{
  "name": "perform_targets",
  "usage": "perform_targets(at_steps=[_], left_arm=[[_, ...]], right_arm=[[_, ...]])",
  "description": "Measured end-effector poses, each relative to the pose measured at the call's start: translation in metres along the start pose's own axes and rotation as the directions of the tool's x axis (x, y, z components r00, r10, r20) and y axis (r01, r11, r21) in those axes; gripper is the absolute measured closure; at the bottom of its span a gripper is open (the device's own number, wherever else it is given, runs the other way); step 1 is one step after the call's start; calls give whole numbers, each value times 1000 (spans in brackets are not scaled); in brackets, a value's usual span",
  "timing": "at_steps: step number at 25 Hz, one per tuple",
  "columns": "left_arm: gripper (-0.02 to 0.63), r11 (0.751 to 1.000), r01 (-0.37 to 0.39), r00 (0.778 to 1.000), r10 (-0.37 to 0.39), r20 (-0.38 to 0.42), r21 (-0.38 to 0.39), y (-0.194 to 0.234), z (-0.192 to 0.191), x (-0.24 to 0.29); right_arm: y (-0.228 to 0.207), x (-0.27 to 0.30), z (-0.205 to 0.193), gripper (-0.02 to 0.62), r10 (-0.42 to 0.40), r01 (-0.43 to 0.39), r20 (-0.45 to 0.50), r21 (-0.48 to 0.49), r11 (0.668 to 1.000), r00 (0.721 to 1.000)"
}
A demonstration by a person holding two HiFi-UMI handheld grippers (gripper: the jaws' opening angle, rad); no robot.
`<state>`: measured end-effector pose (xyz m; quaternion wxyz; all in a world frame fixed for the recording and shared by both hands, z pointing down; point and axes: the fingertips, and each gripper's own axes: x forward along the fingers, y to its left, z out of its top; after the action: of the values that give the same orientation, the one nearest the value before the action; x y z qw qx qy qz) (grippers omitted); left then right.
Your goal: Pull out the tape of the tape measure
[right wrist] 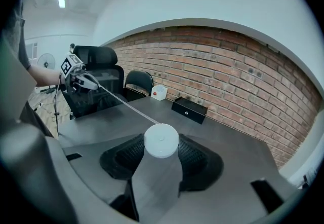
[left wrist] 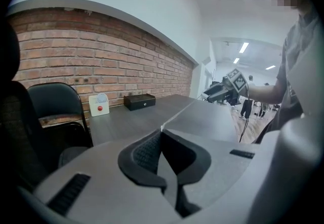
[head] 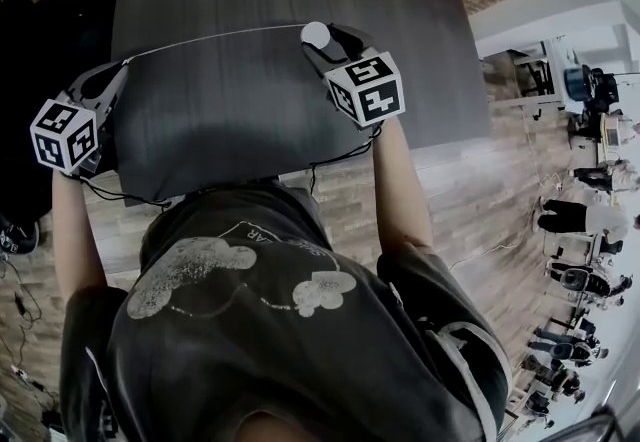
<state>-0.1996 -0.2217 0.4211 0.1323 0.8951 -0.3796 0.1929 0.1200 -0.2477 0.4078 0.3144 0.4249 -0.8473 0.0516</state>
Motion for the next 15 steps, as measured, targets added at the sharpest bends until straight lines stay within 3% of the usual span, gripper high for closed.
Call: perform_targets(at_steps=[15], left_arm=[[597, 1000, 6, 1000, -6, -30, 17, -22, 9, 57]], right_arm=[[-16, 26, 4, 365, 101, -100, 6, -64, 993, 995]])
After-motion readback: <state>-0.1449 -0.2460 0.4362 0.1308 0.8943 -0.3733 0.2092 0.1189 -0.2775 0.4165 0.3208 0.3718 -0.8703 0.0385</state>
